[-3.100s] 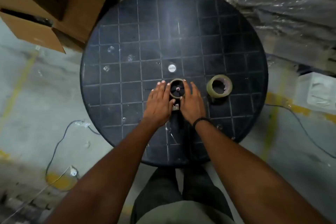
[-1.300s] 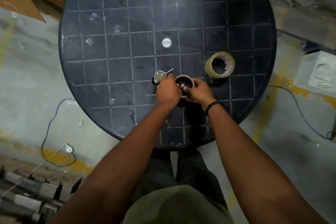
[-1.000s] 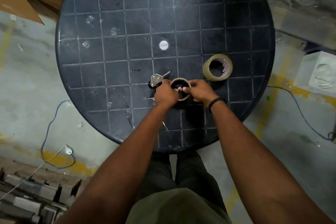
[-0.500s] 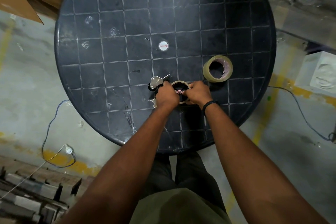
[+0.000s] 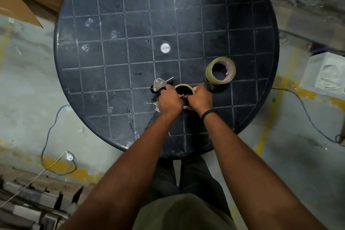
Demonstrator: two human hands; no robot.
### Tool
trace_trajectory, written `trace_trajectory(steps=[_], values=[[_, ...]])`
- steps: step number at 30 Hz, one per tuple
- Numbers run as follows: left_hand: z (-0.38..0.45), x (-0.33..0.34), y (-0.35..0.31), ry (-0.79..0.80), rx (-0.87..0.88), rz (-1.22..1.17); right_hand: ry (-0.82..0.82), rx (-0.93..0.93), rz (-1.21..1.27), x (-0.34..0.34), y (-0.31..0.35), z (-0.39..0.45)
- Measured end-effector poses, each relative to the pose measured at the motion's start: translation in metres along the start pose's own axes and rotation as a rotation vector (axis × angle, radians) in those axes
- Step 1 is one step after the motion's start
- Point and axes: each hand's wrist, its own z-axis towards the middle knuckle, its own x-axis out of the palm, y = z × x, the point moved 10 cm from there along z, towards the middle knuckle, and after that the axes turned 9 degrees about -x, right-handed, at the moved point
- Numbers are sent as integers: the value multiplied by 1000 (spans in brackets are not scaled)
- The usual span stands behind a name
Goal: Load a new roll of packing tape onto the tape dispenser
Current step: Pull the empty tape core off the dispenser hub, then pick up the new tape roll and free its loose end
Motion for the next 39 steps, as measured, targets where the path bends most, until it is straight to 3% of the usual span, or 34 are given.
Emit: trace_trajectory(steps=[10,16,20,23,28,31,35,39], values=[[-18,-18,-16,-85,179,178,-101,-4,34,-8,4,-27],[-22,-39,-17,-68,203,40,-98,-149,153,-33,3,-41],[-51,-28,-32,125,358,-248,-203,-106,254,-76,-23,-51],[-66,-8,-35,157,446,-117,-231,-62,186,-102,-50,-40],[-69,10,-29,185,423,-10,-38,50,62,-104,-80,-4],[-67,3,-33,146,428,-30,69,119,163,-107,-75,12],[-62,-6,-40,127,384,-119,-89,189,450,-123,-62,30],[-59,-10,-55,166,331,-225,-175,171,350,-110,-59,48]])
